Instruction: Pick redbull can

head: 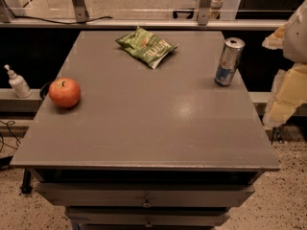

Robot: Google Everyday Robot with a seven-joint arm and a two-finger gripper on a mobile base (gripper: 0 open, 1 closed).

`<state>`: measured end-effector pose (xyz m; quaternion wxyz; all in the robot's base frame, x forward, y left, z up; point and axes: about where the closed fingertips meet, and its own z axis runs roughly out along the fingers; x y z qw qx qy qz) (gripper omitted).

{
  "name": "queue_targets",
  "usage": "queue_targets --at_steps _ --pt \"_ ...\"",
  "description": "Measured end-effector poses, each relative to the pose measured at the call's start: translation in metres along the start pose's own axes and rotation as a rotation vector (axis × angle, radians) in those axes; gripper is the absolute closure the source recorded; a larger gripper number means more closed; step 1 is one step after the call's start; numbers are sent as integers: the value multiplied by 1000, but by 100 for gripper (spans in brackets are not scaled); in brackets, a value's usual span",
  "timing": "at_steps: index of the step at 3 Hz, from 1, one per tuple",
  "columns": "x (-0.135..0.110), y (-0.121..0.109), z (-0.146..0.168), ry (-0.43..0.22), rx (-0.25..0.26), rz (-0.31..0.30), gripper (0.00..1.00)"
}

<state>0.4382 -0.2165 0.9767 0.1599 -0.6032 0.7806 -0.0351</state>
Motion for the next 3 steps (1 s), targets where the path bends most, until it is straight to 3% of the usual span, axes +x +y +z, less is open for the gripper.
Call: queue_targets --at_steps 1,2,3 --pt "0 0 0 0 0 0 0" --pt "5 -8 4 -67 4 15 0" --pt "26 -35 19 -183 19 97 0"
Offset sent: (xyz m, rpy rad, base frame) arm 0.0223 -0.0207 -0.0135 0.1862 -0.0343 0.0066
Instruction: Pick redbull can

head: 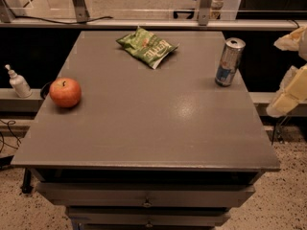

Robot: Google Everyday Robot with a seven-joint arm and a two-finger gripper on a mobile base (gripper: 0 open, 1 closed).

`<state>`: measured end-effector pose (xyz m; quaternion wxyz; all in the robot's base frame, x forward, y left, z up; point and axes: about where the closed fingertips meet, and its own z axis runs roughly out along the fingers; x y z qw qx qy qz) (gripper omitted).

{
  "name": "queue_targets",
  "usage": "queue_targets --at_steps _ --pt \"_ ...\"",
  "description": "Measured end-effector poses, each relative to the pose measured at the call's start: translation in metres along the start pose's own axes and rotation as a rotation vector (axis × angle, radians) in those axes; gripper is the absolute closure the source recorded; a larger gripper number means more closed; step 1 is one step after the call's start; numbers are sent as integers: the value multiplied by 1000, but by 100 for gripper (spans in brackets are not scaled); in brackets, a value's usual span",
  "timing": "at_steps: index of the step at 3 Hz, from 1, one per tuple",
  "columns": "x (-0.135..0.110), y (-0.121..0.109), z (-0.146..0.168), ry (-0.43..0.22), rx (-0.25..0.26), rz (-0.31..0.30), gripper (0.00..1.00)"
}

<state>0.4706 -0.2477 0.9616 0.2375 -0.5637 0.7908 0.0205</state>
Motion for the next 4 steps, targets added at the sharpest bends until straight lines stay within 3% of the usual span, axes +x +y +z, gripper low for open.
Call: queue_targets --at_steps 2,4 --pt "35 -72 36 -264 48 189 0" --pt "16 -131 79 -529 34 282 0"
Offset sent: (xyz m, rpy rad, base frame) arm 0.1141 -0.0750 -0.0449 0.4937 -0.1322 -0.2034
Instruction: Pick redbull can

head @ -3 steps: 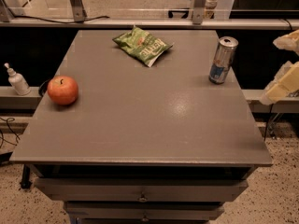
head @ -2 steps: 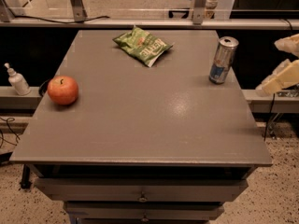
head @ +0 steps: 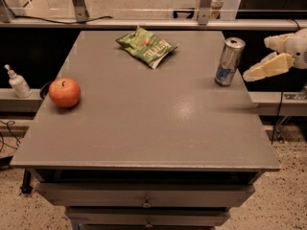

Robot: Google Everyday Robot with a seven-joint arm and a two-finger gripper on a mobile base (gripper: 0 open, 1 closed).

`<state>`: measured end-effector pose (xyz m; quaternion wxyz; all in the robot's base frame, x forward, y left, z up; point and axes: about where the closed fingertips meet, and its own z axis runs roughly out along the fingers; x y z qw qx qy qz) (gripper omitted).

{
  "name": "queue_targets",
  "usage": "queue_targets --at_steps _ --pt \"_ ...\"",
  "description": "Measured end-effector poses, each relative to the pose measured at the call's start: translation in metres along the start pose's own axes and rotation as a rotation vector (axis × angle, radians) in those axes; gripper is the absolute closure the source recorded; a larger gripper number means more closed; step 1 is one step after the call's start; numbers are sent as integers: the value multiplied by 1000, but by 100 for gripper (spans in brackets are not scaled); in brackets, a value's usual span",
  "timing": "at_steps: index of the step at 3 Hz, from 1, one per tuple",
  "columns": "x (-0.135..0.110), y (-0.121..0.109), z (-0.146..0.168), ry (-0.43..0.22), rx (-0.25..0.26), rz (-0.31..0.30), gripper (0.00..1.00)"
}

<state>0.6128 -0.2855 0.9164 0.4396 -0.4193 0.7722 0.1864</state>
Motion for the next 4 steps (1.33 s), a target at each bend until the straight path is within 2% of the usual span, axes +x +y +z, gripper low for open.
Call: queue_targets --at_steps 1,2,3,4 --pt "-3 -12 29 -89 -40 53 0" --pt "-7 -15 51 -132 -78 77 0" --pt "-12 -10 70 -151 -120 90 18" --pt "-23 3 78 -162 -158 74 41"
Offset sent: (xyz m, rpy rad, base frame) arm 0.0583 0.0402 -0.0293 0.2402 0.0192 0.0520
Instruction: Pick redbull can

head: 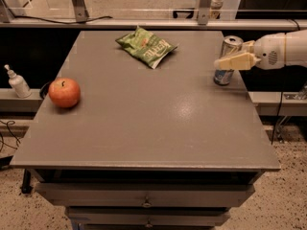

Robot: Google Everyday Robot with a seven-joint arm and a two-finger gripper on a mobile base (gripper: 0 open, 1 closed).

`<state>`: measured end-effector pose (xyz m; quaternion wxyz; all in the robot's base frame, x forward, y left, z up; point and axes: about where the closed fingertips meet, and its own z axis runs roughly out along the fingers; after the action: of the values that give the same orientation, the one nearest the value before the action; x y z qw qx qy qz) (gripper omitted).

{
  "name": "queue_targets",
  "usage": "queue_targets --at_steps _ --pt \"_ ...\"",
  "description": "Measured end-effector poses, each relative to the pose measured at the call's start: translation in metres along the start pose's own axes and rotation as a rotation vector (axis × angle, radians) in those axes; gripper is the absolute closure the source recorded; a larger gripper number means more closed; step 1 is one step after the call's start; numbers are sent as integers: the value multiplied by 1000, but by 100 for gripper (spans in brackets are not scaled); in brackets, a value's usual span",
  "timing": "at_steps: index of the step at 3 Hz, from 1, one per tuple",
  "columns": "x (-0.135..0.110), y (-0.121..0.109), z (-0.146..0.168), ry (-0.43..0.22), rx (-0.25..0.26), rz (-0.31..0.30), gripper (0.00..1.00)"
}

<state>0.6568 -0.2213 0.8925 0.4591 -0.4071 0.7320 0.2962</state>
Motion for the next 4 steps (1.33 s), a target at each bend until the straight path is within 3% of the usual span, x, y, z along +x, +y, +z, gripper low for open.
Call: queue_targets --at_steps 1,2,3,4 --pt "-11 11 8 -4 -33 -24 64" --pt "-37 21 19 -50 -70 -51 87" --pt "-90 36 23 -132 -105 -99 100" --pt "-146 53 20 -214 -122 -138 100"
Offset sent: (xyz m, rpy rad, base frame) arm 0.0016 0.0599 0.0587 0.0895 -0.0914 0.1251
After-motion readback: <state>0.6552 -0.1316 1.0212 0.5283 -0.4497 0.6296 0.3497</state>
